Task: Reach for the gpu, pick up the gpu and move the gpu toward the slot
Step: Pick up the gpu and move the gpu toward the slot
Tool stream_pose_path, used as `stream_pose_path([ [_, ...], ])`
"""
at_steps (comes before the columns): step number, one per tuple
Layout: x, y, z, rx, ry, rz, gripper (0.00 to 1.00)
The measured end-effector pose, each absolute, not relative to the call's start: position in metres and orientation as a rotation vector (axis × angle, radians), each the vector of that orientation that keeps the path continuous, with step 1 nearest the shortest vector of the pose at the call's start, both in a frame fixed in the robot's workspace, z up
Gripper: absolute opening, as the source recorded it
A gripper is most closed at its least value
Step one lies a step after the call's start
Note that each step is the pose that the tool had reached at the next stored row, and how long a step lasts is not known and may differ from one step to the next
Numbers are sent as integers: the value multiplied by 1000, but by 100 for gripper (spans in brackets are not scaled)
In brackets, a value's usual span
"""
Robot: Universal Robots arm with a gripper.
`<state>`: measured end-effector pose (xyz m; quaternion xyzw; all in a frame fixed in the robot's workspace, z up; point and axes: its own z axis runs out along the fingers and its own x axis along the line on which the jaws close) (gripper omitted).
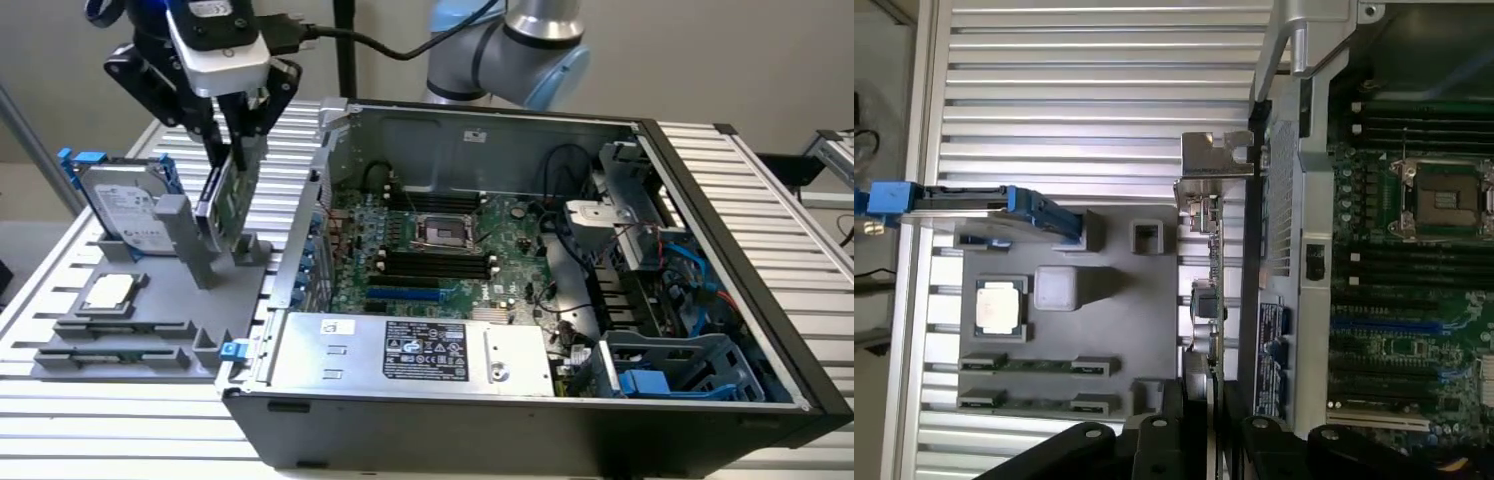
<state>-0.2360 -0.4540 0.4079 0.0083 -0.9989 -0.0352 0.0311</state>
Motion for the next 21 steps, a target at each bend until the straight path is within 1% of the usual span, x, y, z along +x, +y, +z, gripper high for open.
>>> stream_pose_path([
  [5, -213, -454, 430, 26, -3073, -113, 27],
  [8, -200, -454, 438, 26, -3070, -122, 27],
  [16, -163, -454, 441, 27, -3068, -165, 27],
  [21, -141, -454, 440, 28, -3067, -170, 27],
])
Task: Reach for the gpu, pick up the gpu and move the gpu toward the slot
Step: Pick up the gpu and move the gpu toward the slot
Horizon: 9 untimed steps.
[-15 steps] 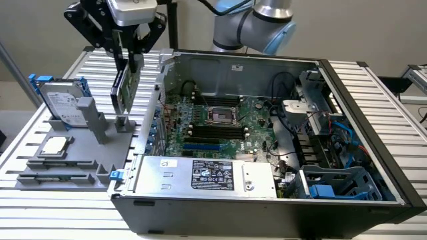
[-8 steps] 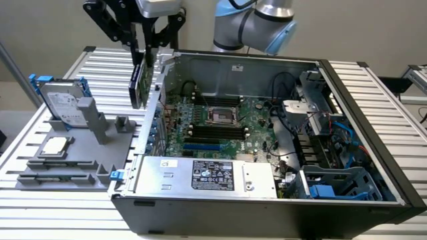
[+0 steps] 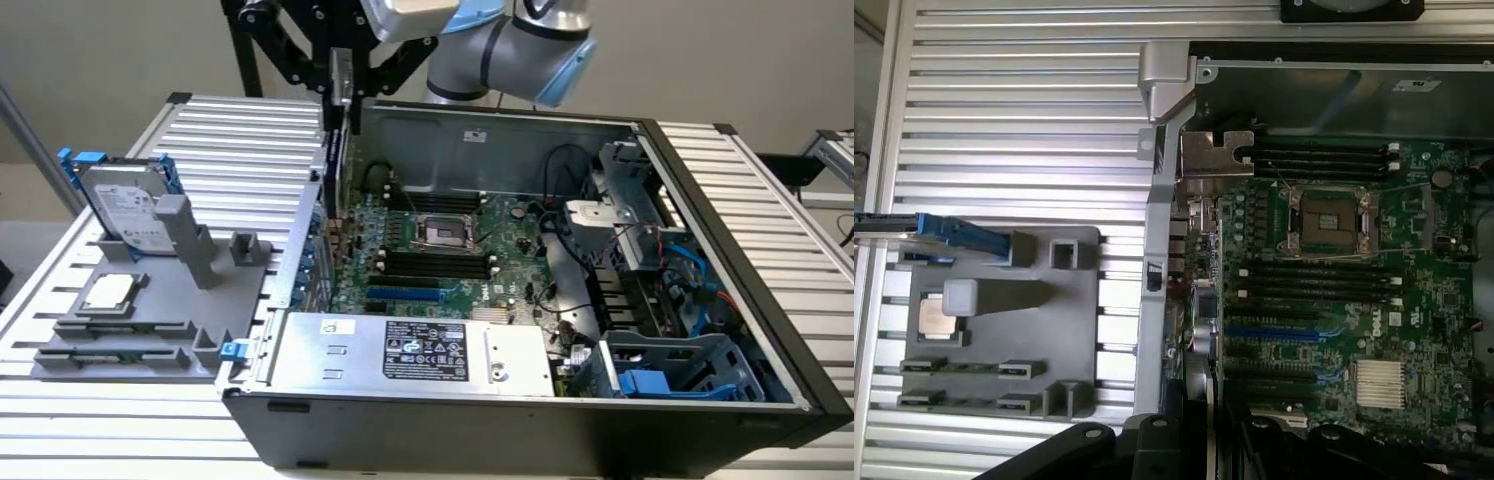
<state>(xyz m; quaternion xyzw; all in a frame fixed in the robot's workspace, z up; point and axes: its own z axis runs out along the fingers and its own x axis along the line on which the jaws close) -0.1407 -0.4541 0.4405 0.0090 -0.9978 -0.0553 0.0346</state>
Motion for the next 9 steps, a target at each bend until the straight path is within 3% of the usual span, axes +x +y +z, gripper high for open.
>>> stream_pose_path([
  [9, -100, -452, 429, 28, -3068, -169, 27],
])
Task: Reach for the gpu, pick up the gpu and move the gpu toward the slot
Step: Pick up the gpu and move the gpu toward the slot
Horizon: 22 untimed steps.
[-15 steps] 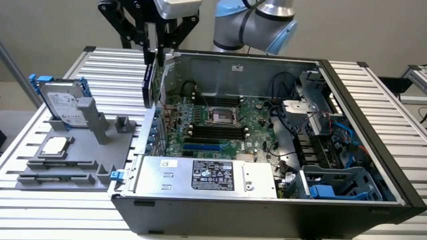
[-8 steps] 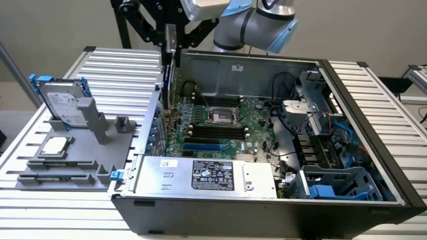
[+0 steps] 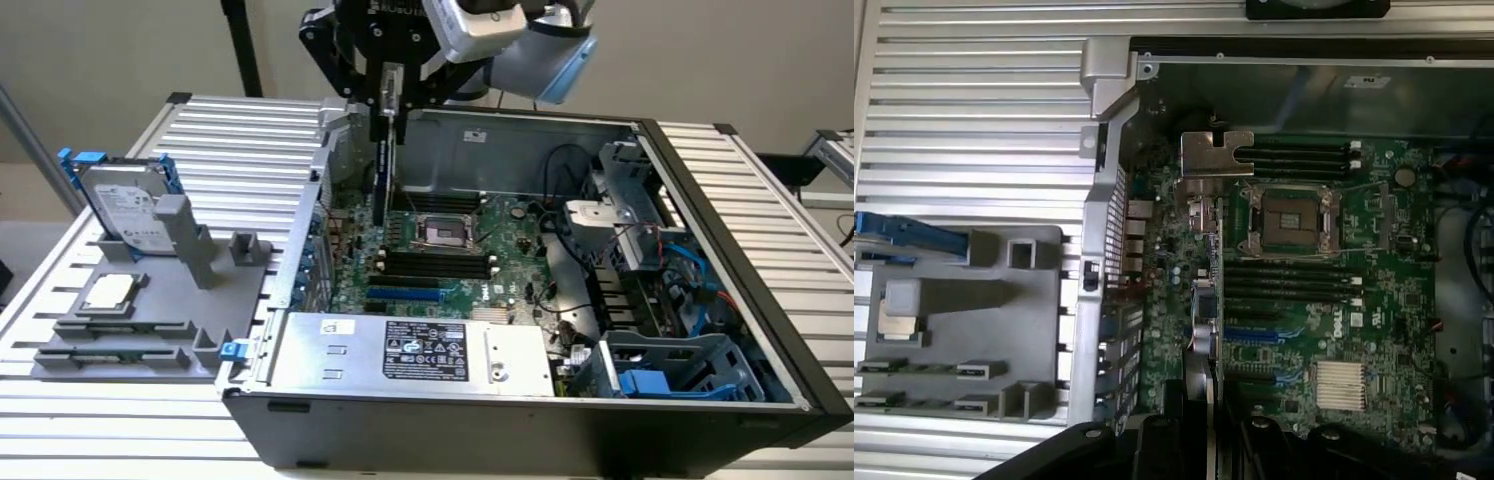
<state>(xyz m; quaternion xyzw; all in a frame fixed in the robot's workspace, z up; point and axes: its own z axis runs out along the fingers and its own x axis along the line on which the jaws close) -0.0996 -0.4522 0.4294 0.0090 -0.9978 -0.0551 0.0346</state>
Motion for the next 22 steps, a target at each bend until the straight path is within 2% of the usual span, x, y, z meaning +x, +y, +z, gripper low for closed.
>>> stream_pose_path([
  [17, -23, -441, 399, 27, -3068, -162, 27],
  [22, -18, -441, 399, 27, -3067, -162, 27],
])
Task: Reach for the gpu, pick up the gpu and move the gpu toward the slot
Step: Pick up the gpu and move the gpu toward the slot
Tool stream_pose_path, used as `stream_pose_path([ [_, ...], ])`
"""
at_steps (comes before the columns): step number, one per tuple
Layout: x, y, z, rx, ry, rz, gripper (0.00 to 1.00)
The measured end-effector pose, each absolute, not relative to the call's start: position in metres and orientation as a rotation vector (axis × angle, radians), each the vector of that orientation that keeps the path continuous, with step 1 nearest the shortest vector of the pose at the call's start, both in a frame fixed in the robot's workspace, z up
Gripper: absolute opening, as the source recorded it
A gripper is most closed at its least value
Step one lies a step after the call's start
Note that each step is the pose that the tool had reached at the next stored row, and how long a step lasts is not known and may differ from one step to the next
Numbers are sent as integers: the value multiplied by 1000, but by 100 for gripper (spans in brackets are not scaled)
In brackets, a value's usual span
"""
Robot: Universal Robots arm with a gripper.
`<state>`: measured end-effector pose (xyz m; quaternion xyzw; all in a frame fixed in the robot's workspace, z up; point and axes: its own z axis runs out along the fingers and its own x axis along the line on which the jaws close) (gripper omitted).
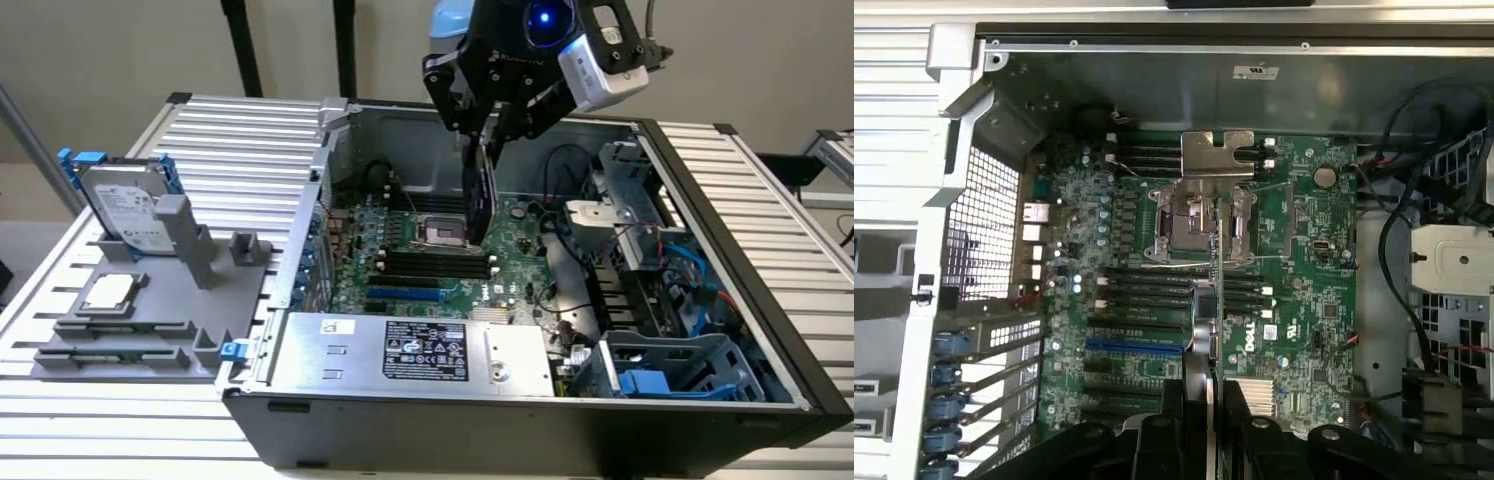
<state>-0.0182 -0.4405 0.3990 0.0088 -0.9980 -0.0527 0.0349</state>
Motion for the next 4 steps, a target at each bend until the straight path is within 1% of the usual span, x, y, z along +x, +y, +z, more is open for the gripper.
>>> stream_pose_path([
  [4, -18, -441, 399, 27, -3067, -162, 27],
])
